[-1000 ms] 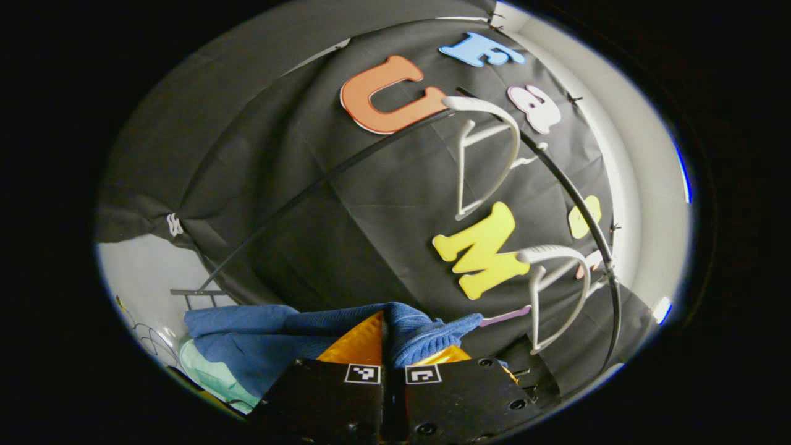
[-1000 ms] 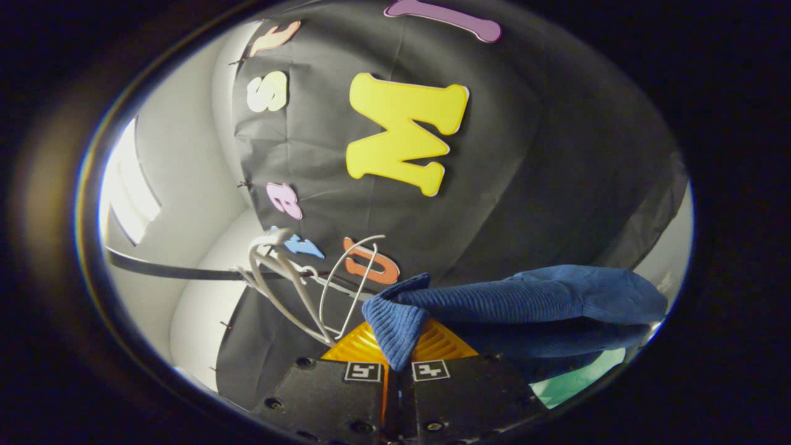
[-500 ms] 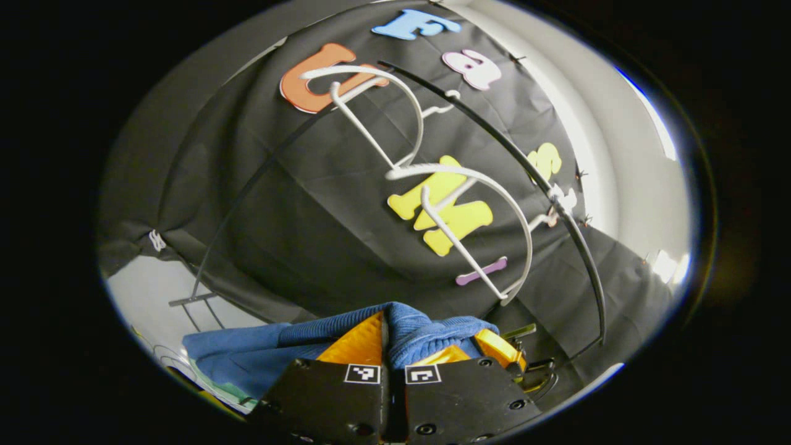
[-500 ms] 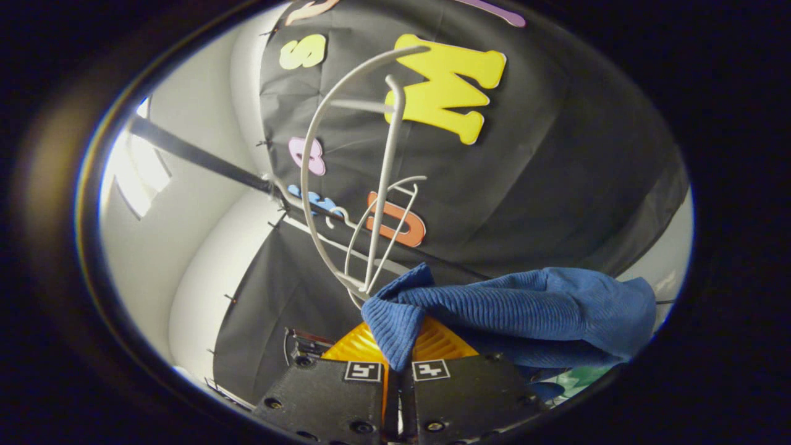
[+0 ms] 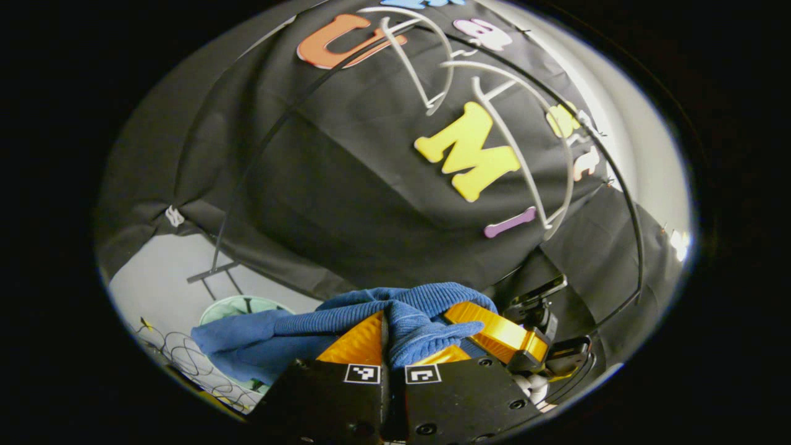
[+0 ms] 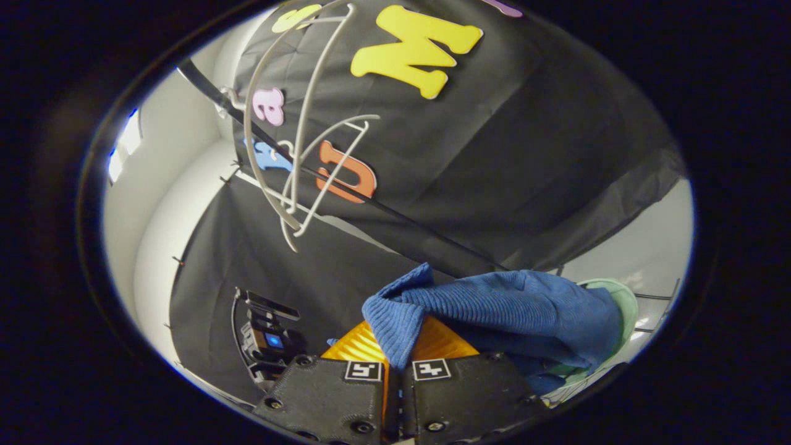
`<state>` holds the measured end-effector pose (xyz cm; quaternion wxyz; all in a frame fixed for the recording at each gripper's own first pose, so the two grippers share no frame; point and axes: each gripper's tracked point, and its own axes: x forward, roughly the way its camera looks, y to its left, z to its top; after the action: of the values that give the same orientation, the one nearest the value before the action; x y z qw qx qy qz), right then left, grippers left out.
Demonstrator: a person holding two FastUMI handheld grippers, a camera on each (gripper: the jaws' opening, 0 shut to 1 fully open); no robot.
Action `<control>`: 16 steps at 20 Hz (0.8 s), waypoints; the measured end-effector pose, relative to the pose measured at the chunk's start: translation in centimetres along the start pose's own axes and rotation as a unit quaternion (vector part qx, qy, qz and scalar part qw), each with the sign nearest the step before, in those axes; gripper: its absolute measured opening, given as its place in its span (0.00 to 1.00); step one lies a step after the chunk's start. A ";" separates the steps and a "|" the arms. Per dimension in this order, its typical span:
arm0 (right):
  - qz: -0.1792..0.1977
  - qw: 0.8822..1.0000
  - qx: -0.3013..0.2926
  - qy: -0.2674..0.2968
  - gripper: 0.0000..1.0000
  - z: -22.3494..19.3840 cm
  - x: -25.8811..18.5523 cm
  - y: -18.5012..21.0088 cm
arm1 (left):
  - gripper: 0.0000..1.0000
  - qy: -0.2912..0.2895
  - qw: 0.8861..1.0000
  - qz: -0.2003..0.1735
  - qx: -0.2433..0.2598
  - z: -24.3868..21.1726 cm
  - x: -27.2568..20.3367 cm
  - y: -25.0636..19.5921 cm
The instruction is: Grasp the clothes on the hanger with both hands and then place them into the laundry hamper below.
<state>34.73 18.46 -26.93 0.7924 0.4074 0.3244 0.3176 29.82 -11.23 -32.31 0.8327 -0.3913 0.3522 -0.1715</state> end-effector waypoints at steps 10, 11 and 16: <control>-0.183 0.979 -0.043 0.084 0.06 -8.5 1.5 -12.0 | 0.01 0.088 0.985 0.147 -0.003 -9.8 3.3 12.0; -0.200 0.974 -0.051 0.092 0.06 -9.4 1.6 -13.2 | 0.01 0.093 0.983 0.160 -0.002 -10.4 3.4 13.1; -0.268 0.949 -0.088 0.137 0.06 -12.2 1.0 -17.9 | 0.01 0.132 0.967 0.217 0.020 -13.6 2.3 16.8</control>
<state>30.20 16.24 -48.04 0.8290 0.1860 0.4981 0.1734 21.82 -9.07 -52.38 0.8040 -0.2625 0.5317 -0.0440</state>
